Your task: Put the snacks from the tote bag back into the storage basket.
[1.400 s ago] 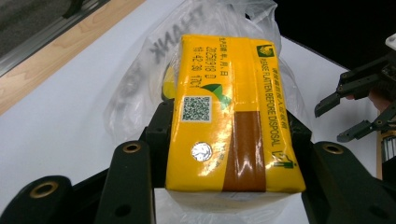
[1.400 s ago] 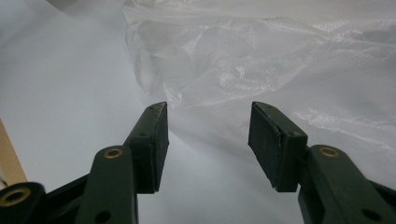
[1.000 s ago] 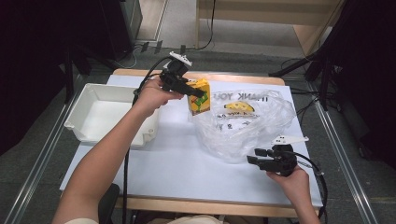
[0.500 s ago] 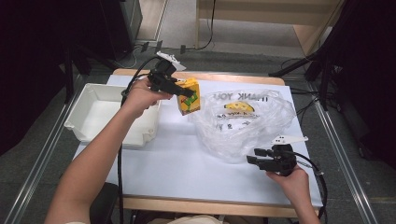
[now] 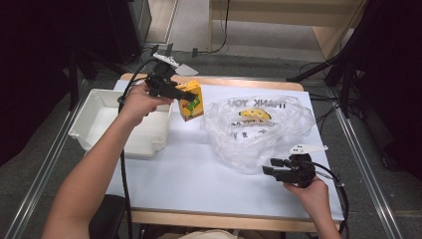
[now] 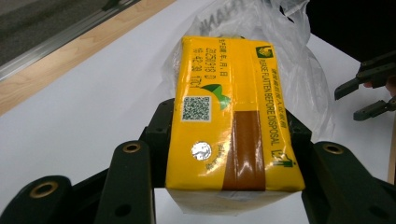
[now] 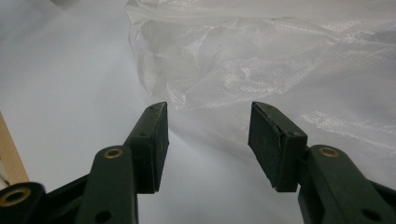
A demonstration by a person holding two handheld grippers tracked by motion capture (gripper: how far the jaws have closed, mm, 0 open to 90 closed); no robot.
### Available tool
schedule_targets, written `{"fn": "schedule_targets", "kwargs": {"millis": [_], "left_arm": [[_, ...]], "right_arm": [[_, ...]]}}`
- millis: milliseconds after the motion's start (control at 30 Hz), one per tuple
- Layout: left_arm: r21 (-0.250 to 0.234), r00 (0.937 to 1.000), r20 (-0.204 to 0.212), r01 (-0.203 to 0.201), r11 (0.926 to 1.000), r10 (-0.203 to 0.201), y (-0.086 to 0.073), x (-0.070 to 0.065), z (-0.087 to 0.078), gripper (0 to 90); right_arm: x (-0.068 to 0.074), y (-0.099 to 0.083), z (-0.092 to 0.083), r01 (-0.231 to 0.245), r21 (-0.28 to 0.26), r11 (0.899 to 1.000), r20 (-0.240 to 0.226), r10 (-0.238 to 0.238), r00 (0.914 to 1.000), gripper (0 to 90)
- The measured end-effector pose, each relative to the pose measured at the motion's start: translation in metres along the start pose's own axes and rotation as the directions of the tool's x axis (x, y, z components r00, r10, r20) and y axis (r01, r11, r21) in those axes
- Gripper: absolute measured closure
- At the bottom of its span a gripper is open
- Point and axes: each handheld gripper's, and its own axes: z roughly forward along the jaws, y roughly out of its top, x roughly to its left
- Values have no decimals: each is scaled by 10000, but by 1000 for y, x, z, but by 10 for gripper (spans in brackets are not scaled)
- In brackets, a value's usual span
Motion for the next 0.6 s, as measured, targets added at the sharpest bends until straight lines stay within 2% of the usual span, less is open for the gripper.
{"fn": "schedule_targets", "kwargs": {"millis": [600], "left_arm": [[-271,9971,-512,542,9982,-556,-16,21,-27,528]], "right_arm": [[0,0,1,13,32,10000,-27,-13,10000,489]]}}
